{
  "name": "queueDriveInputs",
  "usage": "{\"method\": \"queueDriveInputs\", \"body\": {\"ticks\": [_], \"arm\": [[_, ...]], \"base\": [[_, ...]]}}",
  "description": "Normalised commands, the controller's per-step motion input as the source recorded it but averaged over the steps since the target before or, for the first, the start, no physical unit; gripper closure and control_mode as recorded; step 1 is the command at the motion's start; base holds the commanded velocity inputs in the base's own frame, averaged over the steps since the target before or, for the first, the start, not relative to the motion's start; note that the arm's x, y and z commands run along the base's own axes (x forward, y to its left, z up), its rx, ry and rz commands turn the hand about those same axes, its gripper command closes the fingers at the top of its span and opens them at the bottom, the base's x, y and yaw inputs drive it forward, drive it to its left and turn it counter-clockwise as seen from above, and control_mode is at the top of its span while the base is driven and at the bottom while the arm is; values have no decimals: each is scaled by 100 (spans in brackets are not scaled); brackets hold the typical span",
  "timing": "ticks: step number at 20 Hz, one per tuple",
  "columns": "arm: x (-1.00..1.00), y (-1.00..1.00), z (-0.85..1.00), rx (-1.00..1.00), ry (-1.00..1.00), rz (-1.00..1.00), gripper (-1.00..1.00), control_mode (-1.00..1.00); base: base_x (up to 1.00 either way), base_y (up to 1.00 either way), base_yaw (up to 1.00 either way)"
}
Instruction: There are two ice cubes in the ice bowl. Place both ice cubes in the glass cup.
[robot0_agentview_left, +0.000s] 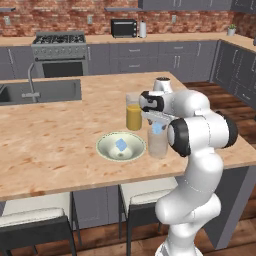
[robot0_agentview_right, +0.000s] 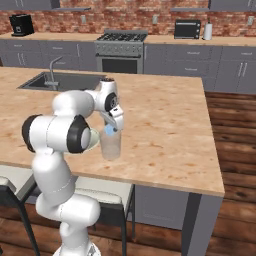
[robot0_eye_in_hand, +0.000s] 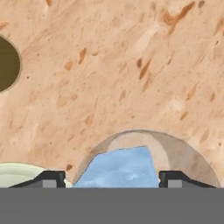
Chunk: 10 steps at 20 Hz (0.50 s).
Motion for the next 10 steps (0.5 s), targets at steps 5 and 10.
{"method": "queueDriveInputs", "body": {"ticks": [5, 10], "arm": [[-3, 0, 54, 0, -13, 0, -100, -100], [-18, 16, 38, 0, -15, 0, -100, -100]], "base": [[0, 0, 0], [0, 0, 0]]}}
